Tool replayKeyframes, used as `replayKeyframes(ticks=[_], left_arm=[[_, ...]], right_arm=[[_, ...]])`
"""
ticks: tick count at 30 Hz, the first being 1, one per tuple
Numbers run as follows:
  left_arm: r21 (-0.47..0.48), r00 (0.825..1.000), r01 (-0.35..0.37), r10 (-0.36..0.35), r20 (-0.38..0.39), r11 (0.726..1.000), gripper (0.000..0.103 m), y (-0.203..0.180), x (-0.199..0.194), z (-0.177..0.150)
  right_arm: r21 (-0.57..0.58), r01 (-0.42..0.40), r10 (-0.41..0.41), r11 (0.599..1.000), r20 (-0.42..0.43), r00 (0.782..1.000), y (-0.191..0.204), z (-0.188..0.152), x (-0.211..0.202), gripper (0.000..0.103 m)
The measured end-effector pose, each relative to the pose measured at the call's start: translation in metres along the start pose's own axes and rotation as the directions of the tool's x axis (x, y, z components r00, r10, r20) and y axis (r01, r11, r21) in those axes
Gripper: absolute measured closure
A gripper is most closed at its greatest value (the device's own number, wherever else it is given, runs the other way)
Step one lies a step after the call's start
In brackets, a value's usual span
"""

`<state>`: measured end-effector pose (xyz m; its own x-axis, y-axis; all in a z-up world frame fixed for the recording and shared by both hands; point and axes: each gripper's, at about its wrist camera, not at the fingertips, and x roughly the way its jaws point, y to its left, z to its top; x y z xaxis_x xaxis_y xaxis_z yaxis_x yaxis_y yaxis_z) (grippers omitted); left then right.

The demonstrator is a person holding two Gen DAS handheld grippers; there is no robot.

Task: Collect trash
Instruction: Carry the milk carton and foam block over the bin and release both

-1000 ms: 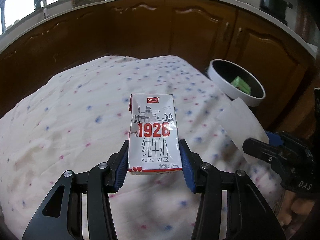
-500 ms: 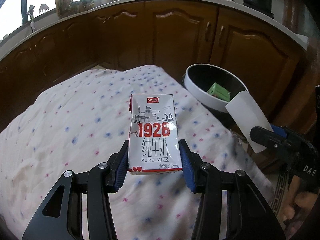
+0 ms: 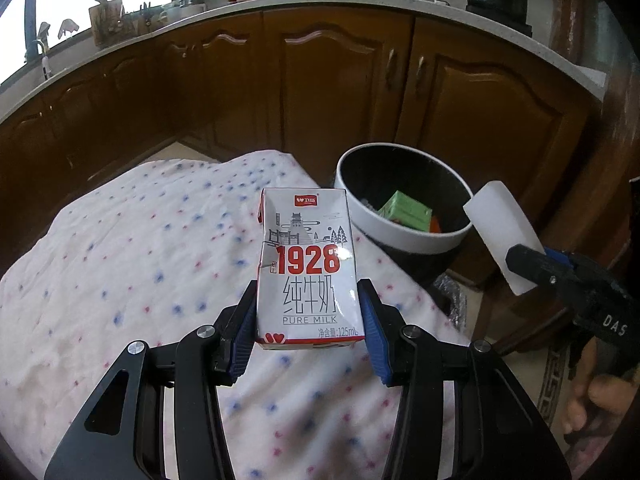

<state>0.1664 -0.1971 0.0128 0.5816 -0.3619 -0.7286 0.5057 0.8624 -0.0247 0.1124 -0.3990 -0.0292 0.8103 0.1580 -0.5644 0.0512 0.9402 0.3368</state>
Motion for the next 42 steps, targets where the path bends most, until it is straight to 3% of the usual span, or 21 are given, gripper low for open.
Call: replayKeyframes(ticks=[16,23,42], left_arm=[[0.041,0.997,0.08,-0.079,-0.012,0.996,0.057,-0.03,0.037,0.06],[0.061,0.984,0.156,-0.15,-0.094,0.986,0.057,-0.045,0.07,0.09],[0.12,0.969,0.145,-0.116,-0.218,0.982,0.057,-0.072,0.139,0.125]], right_arm=[[0.003,0.089,-0.089,0.996,-0.012,0.996,-0.032,0.037,0.016,0.054],[-0.022,0.119,-0.119,0.993,-0.045,0.992,-0.04,0.055,0.035,0.054],[-0.028,0.166,-0.168,0.986,-0.141,0.976,-0.067,0.07,0.072,0.053]])
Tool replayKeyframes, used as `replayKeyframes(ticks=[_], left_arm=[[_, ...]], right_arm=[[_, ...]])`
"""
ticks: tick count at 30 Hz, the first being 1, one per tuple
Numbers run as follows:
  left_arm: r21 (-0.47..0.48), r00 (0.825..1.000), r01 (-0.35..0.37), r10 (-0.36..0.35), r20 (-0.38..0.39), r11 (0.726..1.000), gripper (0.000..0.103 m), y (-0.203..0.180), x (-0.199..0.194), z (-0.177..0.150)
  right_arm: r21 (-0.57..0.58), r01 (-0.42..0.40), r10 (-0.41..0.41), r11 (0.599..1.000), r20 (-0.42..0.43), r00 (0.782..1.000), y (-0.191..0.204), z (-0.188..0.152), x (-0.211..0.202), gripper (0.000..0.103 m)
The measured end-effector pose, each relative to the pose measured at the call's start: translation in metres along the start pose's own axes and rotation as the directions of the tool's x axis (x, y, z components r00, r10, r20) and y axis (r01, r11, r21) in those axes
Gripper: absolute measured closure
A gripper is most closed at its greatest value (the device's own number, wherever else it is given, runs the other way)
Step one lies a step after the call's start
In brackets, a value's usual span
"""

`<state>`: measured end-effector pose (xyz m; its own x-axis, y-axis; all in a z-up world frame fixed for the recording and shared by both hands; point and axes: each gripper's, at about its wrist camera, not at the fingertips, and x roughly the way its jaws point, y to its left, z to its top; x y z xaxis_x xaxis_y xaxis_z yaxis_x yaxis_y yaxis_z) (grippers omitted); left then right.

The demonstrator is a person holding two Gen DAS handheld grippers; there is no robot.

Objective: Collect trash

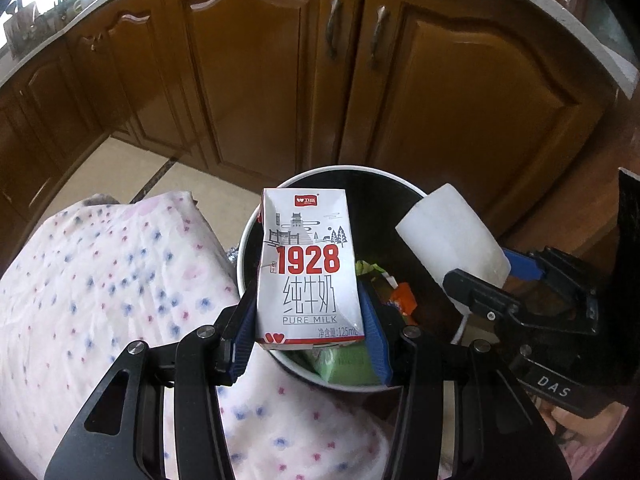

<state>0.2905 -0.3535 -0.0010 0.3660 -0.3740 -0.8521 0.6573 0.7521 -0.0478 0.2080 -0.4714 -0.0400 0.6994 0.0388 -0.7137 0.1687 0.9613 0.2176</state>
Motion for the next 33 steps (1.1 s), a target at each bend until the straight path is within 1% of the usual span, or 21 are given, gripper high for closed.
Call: replayKeyframes(ticks=[5,8,10,12,13,14,15,17,20,23,29,33], left_arm=[[-0.001,1.0,-0.003,0.003,-0.023,1.0,0.057,-0.001,0.01,0.006],[-0.007,1.0,0.013,-0.013,-0.029,1.0,0.056,-0.002,0.012,0.01],[-0.003,0.999,0.01,-0.01,-0.03,1.0,0.056,-0.003,0.011,0.011],[0.007,1.0,0.004,-0.004,-0.02,1.0,0.053,-0.005,0.007,0.011],[0.015,1.0,0.0,0.0,-0.014,1.0,0.045,-0.007,0.004,0.009],[0.02,1.0,-0.004,0.004,-0.003,1.0,0.041,-0.008,0.001,0.008],[0.024,1.0,-0.01,0.01,0.008,1.0,0.041,-0.008,-0.001,0.007],[0.019,1.0,-0.012,0.012,0.021,1.0,0.04,-0.007,-0.007,0.002],[-0.016,1.0,0.016,-0.015,0.021,1.0,0.039,0.001,-0.014,-0.007],[-0.048,0.999,0.029,-0.027,0.026,0.998,0.038,0.007,-0.021,-0.017],[-0.096,0.998,0.034,-0.029,0.056,0.995,0.037,0.021,-0.04,-0.039],[-0.126,0.996,0.032,-0.022,0.086,0.991,0.034,0.027,-0.059,-0.054]], right_arm=[[0.001,0.001,-0.001,1.0,-0.003,1.0,-0.002,0.004,0.001,0.053],[0.012,-0.004,0.004,1.0,-0.006,1.0,-0.003,0.008,0.004,0.05],[0.029,-0.016,0.016,0.999,-0.008,1.0,-0.006,0.01,0.005,0.048],[0.031,-0.019,0.019,0.999,-0.004,1.0,-0.007,0.009,0.002,0.047],[0.033,-0.02,0.02,0.999,0.0,1.0,-0.007,0.008,0.001,0.046],[0.036,-0.022,0.022,0.999,0.005,1.0,-0.007,0.007,-0.001,0.045],[0.039,-0.026,0.026,0.999,0.012,1.0,-0.008,0.006,-0.005,0.044],[0.046,-0.03,0.029,0.998,0.027,0.999,-0.008,0.003,-0.01,0.042],[0.058,-0.034,0.031,0.998,0.046,0.998,-0.008,-0.001,-0.019,0.04],[0.06,-0.04,0.036,0.997,0.062,0.997,-0.005,-0.005,-0.026,0.037],[0.049,-0.056,0.052,0.997,0.087,0.995,0.011,-0.017,-0.043,0.032],[0.065,-0.077,0.069,0.995,0.122,0.99,0.022,-0.028,-0.06,0.026]])
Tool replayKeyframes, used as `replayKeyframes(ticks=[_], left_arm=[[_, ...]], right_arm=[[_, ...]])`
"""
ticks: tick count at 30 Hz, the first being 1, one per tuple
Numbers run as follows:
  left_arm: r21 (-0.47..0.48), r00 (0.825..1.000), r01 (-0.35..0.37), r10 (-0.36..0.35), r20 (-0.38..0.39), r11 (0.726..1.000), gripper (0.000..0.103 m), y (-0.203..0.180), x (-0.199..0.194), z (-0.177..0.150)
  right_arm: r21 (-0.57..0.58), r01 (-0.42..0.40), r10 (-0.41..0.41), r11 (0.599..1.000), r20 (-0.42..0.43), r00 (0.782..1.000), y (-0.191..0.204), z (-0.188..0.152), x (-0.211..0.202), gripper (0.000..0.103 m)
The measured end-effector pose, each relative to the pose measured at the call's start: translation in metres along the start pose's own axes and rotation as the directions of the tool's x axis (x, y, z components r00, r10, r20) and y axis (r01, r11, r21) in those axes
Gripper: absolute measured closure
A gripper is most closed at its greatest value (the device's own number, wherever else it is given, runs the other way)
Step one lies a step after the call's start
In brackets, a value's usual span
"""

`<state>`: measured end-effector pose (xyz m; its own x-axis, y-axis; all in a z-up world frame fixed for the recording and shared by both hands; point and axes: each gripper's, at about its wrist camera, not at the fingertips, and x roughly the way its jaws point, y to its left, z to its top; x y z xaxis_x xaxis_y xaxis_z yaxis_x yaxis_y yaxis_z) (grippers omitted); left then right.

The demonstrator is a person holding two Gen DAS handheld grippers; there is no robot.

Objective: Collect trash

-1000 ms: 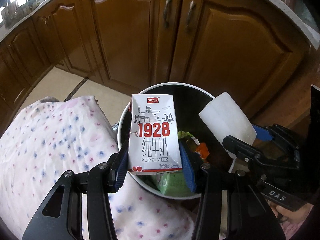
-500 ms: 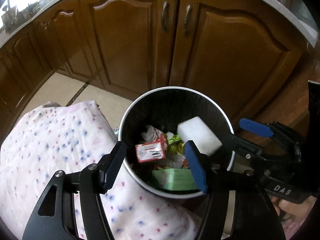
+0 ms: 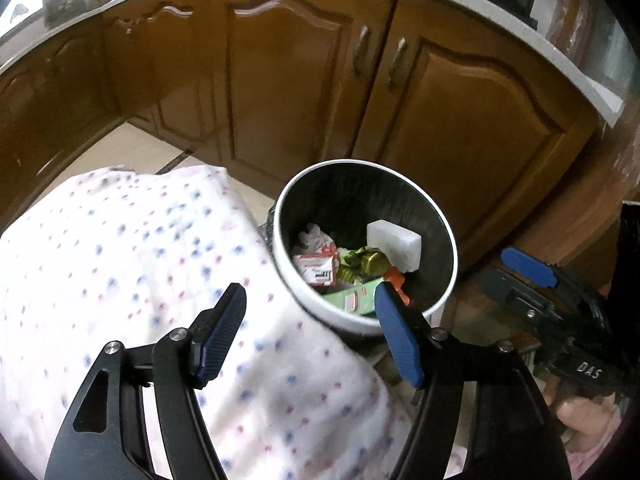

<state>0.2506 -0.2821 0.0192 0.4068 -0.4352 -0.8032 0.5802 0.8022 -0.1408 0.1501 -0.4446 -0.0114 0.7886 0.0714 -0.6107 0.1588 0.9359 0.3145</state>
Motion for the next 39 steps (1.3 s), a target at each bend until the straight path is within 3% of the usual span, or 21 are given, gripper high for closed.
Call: replayKeyframes(ticks=[15,25,30,34,37,39], left_arm=[[-0.126,0.993,-0.021,0.036,0.113,0.992,0.027,0.029,-0.069,-0.081],[-0.18,0.977,-0.063,0.098,0.191,0.982,0.026,0.035,-0.106,-0.113],[-0.188,0.952,-0.1,0.148,0.266,0.977,0.019,0.033,-0.129,-0.121],[-0.209,0.919,-0.122,0.19,0.346,0.97,0.006,0.033,-0.15,-0.128],[-0.232,0.878,-0.151,0.238,0.416,0.961,0.0,0.032,-0.163,-0.137],[-0.25,0.834,-0.192,0.292,0.467,0.949,0.0,0.03,-0.168,-0.147]], right_arm=[[0.006,-0.06,0.06,0.998,0.037,0.998,0.046,-0.054,-0.03,0.019],[-0.045,-0.064,0.069,0.997,0.126,0.99,0.076,-0.059,-0.063,0.01],[-0.096,-0.021,0.044,0.995,0.244,0.969,0.093,-0.055,-0.091,0.001],[-0.143,0.03,0.021,0.989,0.347,0.938,0.106,-0.055,-0.112,0.0],[-0.15,0.073,-0.002,0.986,0.43,0.903,0.112,-0.062,-0.122,0.0],[-0.141,0.108,-0.023,0.984,0.502,0.864,0.113,-0.074,-0.124,0.0]])
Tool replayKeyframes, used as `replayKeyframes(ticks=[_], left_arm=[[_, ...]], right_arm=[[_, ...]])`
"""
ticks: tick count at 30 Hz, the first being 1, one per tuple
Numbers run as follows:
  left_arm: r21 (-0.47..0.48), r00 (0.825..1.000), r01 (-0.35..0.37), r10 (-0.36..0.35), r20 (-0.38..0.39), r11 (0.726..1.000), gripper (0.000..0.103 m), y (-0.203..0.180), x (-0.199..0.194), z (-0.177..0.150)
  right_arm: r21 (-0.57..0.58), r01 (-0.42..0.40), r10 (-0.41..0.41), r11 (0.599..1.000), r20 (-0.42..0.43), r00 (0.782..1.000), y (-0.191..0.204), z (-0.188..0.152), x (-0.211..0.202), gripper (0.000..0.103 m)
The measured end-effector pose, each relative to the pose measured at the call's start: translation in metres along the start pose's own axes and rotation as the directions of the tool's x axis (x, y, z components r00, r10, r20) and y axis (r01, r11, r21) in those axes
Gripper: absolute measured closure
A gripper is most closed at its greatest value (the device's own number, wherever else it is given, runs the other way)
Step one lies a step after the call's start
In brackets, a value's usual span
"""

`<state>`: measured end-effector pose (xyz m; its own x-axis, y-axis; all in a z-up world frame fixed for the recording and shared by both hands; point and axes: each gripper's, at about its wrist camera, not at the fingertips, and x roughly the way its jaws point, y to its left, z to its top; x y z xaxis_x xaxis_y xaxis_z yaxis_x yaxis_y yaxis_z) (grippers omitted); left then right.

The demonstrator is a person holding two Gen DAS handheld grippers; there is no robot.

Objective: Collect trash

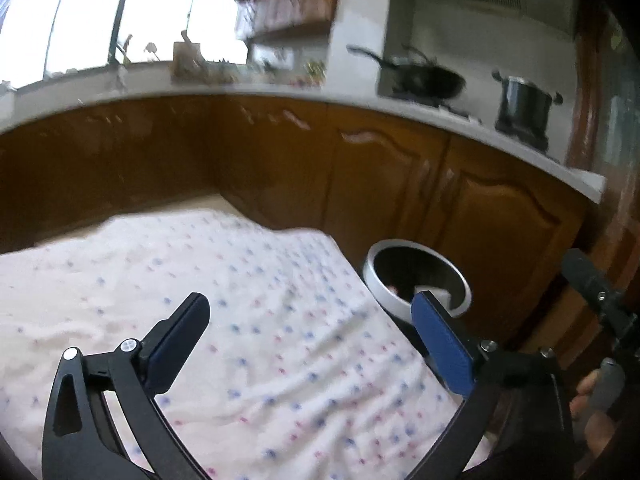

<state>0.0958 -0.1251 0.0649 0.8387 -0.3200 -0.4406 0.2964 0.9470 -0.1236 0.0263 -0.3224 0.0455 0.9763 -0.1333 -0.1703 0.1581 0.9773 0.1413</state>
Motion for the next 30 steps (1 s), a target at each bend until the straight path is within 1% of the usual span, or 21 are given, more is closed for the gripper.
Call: replayKeyframes(ticks=[3,5,9,11,14,17,22,25,30], left_arm=[[0.024,0.995,-0.057,0.055,0.08,0.998,0.0,0.0,-0.007,-0.016],[0.053,0.991,-0.085,0.078,0.107,0.995,0.0,-0.002,-0.009,-0.028],[0.088,0.986,-0.121,0.11,0.125,0.989,0.0,-0.001,-0.01,-0.044],[0.08,0.986,-0.125,0.115,0.122,0.989,0.0,0.003,-0.01,-0.049],[0.06,0.989,-0.12,0.114,0.098,0.991,0.0,0.011,-0.008,-0.055],[0.05,0.989,-0.13,0.126,0.08,0.99,0.0,0.015,-0.007,-0.065],[0.045,0.986,-0.149,0.146,0.078,0.988,0.0,0.018,-0.008,-0.075],[0.045,0.986,-0.152,0.148,0.078,0.987,0.0,0.02,-0.007,-0.079],[0.046,0.986,-0.153,0.15,0.072,0.987,0.0,0.023,-0.006,-0.082]], right_arm=[[0.011,0.033,-0.033,0.999,0.049,0.998,0.0,-0.018,-0.001,0.0],[0.016,0.032,-0.032,0.999,0.042,0.999,0.002,-0.033,0.004,0.0],[-0.021,0.029,-0.029,0.999,0.012,1.0,0.007,-0.052,0.013,0.0],[-0.023,0.031,-0.03,0.999,0.015,0.999,0.009,-0.057,0.012,0.0],[-0.022,0.03,-0.029,0.999,0.014,0.999,0.009,-0.064,0.011,0.0],[-0.024,0.028,-0.028,0.999,-0.001,1.0,0.01,-0.071,0.012,0.0],[-0.03,0.015,-0.015,0.999,-0.014,1.0,0.012,-0.08,0.011,0.0],[-0.045,0.022,-0.023,0.999,-0.012,1.0,0.013,-0.084,0.009,0.0],[-0.037,0.027,-0.028,0.999,-0.029,0.999,0.013,-0.085,0.013,0.0]])
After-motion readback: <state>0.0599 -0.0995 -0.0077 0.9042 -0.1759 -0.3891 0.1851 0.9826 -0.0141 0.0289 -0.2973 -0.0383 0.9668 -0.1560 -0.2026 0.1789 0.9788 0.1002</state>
